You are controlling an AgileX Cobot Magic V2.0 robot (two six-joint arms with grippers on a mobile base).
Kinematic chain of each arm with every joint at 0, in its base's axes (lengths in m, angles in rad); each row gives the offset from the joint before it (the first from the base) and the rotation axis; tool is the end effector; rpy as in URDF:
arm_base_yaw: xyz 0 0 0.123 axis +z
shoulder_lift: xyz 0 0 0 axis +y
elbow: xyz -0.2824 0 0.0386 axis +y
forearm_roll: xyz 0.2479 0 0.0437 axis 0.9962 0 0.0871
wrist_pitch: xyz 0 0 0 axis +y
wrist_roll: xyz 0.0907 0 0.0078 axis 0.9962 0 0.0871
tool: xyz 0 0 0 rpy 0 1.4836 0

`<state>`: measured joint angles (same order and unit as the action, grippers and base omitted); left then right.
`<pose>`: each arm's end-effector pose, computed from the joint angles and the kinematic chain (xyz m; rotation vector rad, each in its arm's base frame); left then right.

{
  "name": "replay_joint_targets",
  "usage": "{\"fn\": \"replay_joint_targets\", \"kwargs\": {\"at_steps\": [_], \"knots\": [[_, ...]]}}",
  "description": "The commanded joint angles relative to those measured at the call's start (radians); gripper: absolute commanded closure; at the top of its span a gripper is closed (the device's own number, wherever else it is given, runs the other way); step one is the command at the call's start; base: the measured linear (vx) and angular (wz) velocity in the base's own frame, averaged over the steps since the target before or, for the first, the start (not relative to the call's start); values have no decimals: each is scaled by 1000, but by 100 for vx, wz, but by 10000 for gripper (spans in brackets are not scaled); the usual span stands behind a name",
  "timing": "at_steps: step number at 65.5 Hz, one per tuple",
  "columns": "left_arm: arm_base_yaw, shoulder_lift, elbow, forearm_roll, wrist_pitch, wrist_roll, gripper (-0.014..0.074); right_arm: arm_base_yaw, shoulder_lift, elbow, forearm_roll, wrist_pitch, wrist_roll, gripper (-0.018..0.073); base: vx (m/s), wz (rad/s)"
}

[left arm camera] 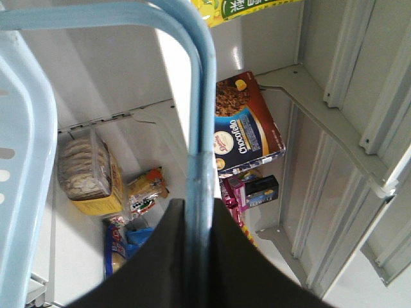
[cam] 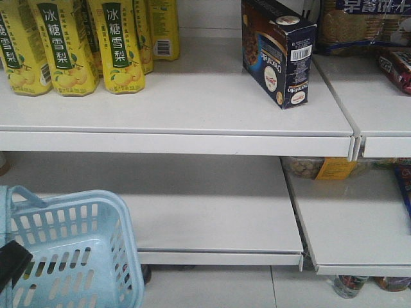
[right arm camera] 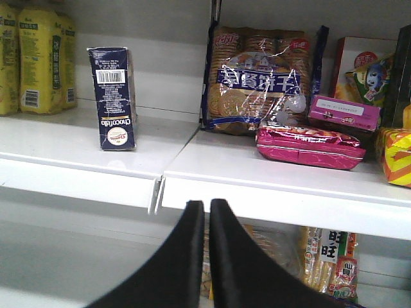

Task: Left arm holds basket, right arm returns cookies

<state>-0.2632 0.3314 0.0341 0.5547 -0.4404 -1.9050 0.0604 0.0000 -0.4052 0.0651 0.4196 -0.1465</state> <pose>0.0728 -0.0407 0.2126 -0.7089 1.5055 -1.4757 0.0188 0.0036 0.3060 -0.1316 1.4914 -0.0016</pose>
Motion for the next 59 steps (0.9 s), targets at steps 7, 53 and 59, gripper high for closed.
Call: {"fn": "replay_joint_targets", "kwargs": {"at_steps": [7, 53, 59], "knots": [[1, 3, -34, -24, -81, 40, 599, -6, 15, -21, -8, -69, -2, 570, 0, 0], [45, -161, -37, -698, 248, 1314, 599, -6, 15, -21, -8, -69, -2, 570, 0, 0], [76, -204, -37, -697, 296, 1408, 599, -6, 15, -21, -8, -69, -2, 570, 0, 0]]}}
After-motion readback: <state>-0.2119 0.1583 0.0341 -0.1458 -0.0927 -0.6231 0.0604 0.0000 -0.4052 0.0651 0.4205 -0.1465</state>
